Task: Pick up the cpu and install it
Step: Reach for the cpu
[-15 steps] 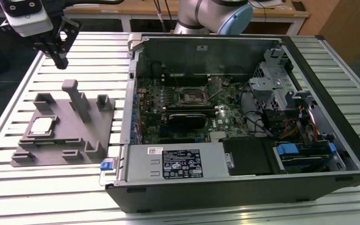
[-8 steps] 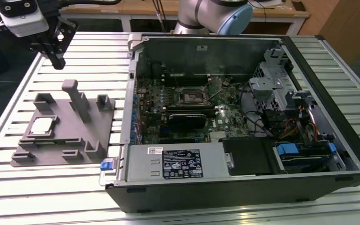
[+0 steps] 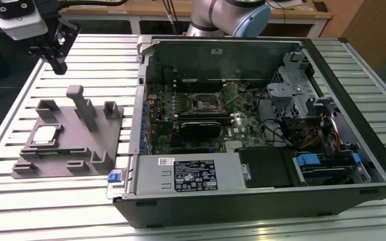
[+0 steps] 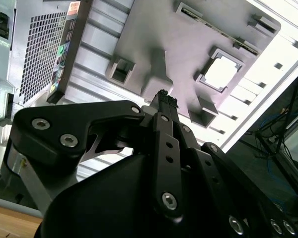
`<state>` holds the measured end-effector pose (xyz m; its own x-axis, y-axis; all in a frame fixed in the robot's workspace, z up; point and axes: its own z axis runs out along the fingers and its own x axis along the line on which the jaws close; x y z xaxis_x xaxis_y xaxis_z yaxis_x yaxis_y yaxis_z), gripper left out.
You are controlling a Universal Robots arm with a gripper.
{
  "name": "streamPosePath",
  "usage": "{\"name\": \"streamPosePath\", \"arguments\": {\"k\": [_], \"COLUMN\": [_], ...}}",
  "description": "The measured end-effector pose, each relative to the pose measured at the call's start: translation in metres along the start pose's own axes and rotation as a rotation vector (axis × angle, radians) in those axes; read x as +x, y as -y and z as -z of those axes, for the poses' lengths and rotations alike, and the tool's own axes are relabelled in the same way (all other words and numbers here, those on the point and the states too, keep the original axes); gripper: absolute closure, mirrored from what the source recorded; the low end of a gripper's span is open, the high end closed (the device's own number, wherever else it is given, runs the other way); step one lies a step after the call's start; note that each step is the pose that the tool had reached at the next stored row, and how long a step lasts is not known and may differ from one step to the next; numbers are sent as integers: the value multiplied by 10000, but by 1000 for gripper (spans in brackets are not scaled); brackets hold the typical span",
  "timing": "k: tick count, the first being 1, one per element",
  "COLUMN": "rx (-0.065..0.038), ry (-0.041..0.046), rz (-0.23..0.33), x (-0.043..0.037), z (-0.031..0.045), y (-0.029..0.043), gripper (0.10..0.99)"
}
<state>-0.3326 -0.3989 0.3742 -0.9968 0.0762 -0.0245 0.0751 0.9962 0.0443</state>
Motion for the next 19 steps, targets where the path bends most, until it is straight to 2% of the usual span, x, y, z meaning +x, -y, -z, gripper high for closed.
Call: {"name": "streamPosePath", "arguments": {"k": [19], "rx": [-1], "ry": [0], "rz": [0], "x": [142], "z": [-19], "y": [12], "gripper": [980]}}
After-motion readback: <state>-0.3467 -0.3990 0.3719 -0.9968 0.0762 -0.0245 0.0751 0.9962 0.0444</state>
